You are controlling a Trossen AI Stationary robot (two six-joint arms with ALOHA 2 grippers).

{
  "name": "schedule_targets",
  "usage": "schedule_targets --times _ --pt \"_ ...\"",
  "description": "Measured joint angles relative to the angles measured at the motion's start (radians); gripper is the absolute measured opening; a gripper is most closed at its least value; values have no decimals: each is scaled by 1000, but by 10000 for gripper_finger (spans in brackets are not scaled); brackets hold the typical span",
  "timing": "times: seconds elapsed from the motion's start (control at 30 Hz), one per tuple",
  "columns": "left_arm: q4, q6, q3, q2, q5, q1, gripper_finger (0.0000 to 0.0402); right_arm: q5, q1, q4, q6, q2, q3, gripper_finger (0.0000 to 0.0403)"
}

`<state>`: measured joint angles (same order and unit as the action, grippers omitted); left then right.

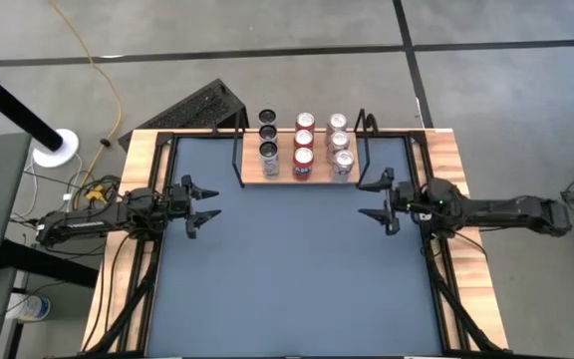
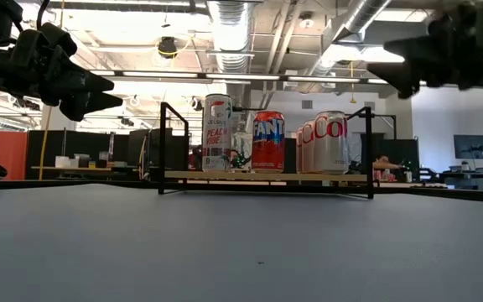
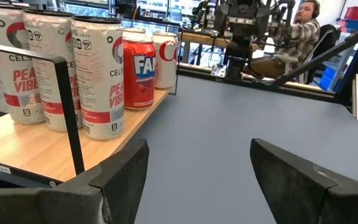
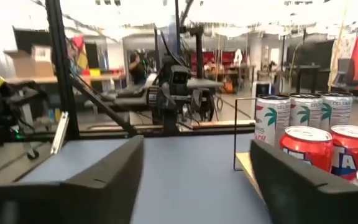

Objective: Place canned beverage on shelf
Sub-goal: Return to Home Position

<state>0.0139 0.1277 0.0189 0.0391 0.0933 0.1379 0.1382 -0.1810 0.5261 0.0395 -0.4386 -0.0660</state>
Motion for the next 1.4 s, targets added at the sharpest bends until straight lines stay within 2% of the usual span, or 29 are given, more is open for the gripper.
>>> schedule_targets --times 0.1,0.2,0.3,0.37,0.47,0.63,0.7,1.4 --pt "0 0 0 0 0 0 269 25 -27 22 30 58 56 247" --pt "0 0 0 0 -1 0 269 49 -37 -59 54 104 56 161" --pt "0 0 0 0 -1 0 269 87 -37 -158 31 138 56 57" --pt "0 0 0 0 -1 0 269 92 -37 -250 10 159 56 16" --pt "0 0 0 0 -1 0 269 43 -34 -368 63 178 56 15" --pt "0 0 0 0 -1 0 269 -205 -6 -487 117 185 56 2" --pt "0 0 0 0 -1 0 269 -256 4 -483 121 179 56 5" --pt "0 0 0 0 -1 0 269 -265 7 -476 118 176 56 16"
